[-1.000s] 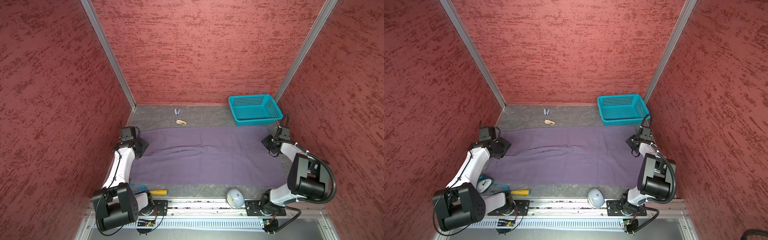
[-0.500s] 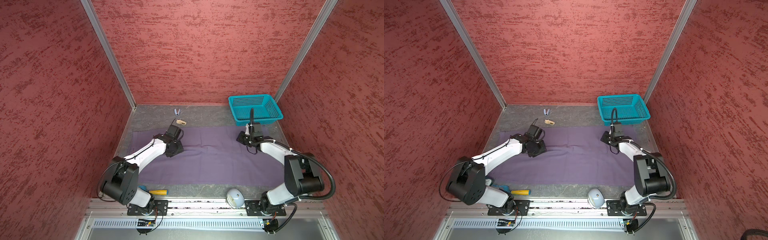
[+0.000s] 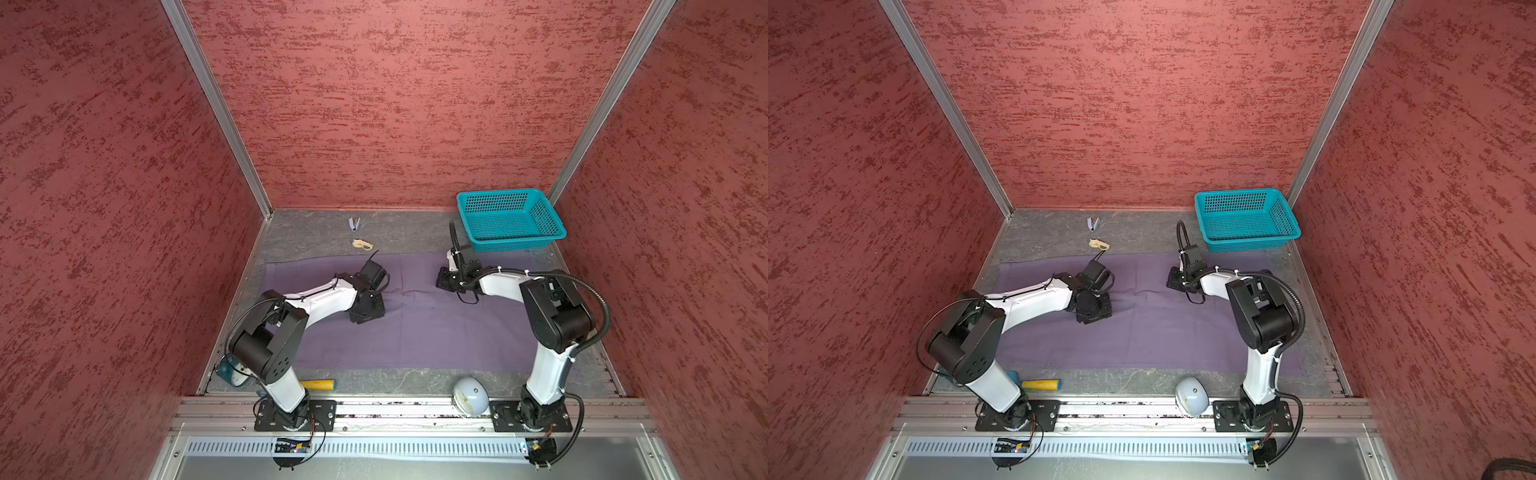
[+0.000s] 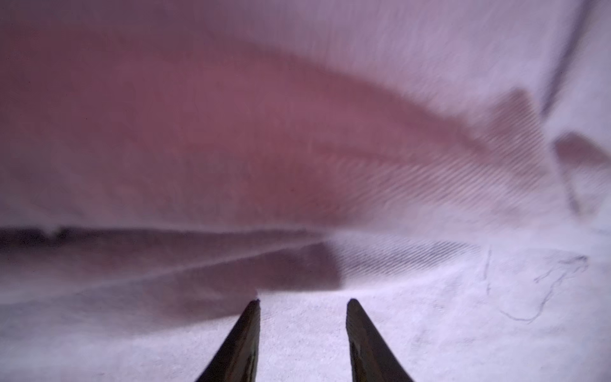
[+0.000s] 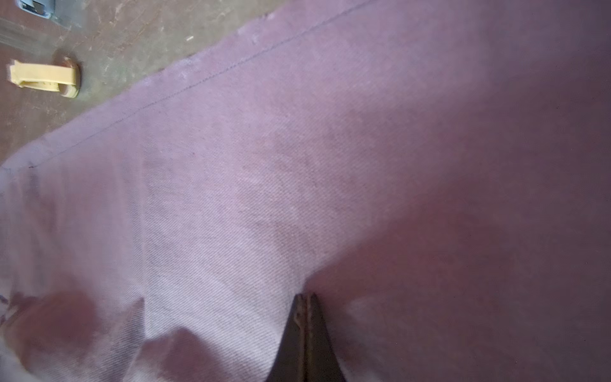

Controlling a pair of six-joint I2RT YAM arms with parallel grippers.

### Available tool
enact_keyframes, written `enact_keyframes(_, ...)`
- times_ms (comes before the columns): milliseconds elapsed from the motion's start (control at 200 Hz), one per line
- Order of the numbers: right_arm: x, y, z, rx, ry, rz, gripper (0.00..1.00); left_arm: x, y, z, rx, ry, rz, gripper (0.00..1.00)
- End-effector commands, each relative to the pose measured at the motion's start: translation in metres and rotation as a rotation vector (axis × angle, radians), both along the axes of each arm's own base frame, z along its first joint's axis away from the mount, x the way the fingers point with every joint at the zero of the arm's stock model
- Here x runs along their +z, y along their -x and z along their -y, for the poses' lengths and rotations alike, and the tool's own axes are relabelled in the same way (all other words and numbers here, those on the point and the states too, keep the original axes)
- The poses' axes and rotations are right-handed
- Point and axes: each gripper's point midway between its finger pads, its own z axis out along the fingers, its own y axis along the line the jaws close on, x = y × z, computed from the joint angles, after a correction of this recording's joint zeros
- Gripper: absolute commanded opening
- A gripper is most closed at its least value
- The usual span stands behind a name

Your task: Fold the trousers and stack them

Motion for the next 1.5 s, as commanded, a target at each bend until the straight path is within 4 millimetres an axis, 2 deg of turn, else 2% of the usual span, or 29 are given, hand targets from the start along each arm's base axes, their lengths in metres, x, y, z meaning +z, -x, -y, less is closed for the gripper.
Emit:
enact_keyframes(0, 0.002, -0.016, 0.002, -0.039, 0.017, 0.017, 0.0, -0.005, 0.015, 0.003, -0.005, 0.025, -0.042, 0.44)
enact_keyframes(195, -0.01, -0.029, 0.008, -0.054, 0.085, -0.001, 0.0, -0.01, 0.046, 0.004, -0.047, 0.017, -0.117, 0.44)
enact_keyframes(371, -0.018, -0.051, 0.018, -0.072, 0.125, -0.004, 0.0, -0.011, 0.08, -0.004, -0.101, -0.027, -0.169, 0.44)
enact_keyframes(486, -0.018, -0.06, 0.024, -0.085, 0.125, 0.001, 0.0, -0.01, 0.089, -0.011, -0.092, -0.033, -0.179, 0.44)
enact_keyframes(616, -0.014, -0.062, 0.024, -0.075, 0.134, 0.009, 0.0, 0.0, 0.081, -0.005, -0.101, -0.018, -0.152, 0.44)
enact_keyframes(681, -0.004, -0.061, 0.022, -0.067, 0.117, 0.031, 0.0, 0.009, 0.072, 0.002, -0.109, 0.006, -0.135, 0.44)
enact_keyframes(766, 0.013, -0.059, 0.02, -0.061, 0.106, 0.066, 0.0, 0.03, 0.055, 0.016, -0.12, 0.063, -0.091, 0.44)
enact_keyframes(872, 0.037, -0.051, 0.013, -0.03, 0.103, 0.117, 0.0, 0.059, 0.029, 0.018, -0.115, 0.103, -0.02, 0.45)
enact_keyframes(987, 0.053, -0.039, -0.009, 0.042, 0.101, 0.162, 0.0, 0.081, -0.004, -0.005, -0.047, 0.111, 0.056, 0.47)
enact_keyframes(1082, 0.05, -0.027, -0.039, 0.129, 0.108, 0.165, 0.0, 0.088, -0.026, -0.035, 0.043, 0.102, 0.095, 0.47)
enact_keyframes(1222, 0.034, -0.011, -0.088, 0.255, 0.12, 0.151, 0.0, 0.08, -0.043, -0.088, 0.177, 0.052, 0.109, 0.47)
enact_keyframes(1308, 0.024, -0.005, -0.11, 0.3, 0.118, 0.139, 0.0, 0.073, -0.052, -0.117, 0.252, 0.026, 0.121, 0.48)
enact_keyframes(1388, 0.016, -0.003, -0.125, 0.322, 0.106, 0.126, 0.0, 0.067, -0.062, -0.137, 0.314, 0.023, 0.133, 0.5)
enact_keyframes(1493, 0.005, -0.003, -0.133, 0.325, 0.103, 0.099, 0.0, 0.055, -0.076, -0.153, 0.37, 0.018, 0.134, 0.5)
